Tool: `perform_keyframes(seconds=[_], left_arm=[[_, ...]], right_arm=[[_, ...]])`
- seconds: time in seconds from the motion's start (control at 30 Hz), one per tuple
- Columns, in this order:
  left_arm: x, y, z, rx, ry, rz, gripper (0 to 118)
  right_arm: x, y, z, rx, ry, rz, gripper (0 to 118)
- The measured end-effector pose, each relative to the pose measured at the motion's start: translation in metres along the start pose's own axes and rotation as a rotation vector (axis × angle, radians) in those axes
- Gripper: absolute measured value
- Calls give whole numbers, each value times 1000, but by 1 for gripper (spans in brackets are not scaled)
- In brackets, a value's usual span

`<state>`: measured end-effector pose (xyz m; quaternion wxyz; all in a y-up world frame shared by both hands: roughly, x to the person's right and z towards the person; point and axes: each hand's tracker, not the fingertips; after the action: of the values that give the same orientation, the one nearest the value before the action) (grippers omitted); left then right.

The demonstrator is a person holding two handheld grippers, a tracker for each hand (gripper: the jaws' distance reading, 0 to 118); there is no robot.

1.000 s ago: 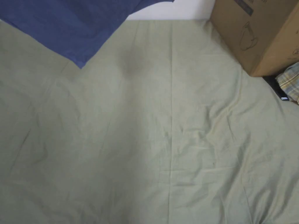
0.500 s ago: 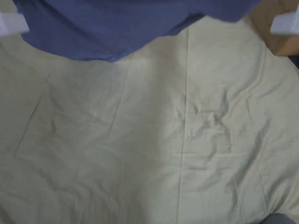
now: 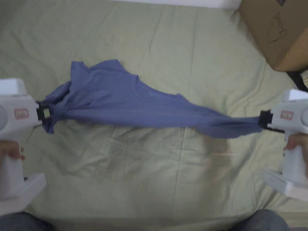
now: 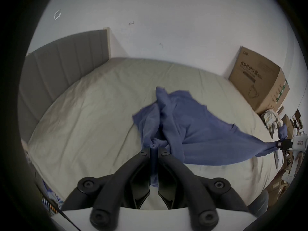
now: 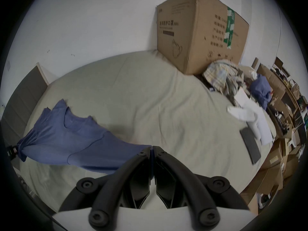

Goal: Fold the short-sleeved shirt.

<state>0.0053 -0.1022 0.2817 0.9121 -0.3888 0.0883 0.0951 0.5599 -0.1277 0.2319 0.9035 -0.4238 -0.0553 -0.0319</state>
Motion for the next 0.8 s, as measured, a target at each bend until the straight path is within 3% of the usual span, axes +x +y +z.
perform_keyframes(seconds=[0.17, 0.4, 0.43, 0.47, 0.5, 0.57, 0.6, 0.8], left_arm=[[-8, -62, 12, -75, 38, -40, 3], [-15, -109, 26, -156, 47, 44, 7], [-16, -112, 27, -159, 51, 61, 18], [-18, -113, 28, -167, 61, 81, 37], [-21, -113, 29, -171, 70, 101, 61], [-28, -105, 38, -122, 56, 167, 111], [-30, -100, 43, -92, 56, 188, 118], [-26, -44, 91, 305, 85, 129, 118]], right_arm=[[20, -56, 15, -41, 36, -44, 2], [40, -96, 32, -57, 58, -85, 2], [42, -96, 31, -56, 70, -91, 3], [42, -96, 33, -54, 86, -98, 11], [42, -94, 36, -55, 98, -102, 32], [42, -87, 44, -23, 63, -82, 94], [42, -82, 49, -8, 47, -68, 100], [13, -40, 114, 282, 42, 63, 100]])
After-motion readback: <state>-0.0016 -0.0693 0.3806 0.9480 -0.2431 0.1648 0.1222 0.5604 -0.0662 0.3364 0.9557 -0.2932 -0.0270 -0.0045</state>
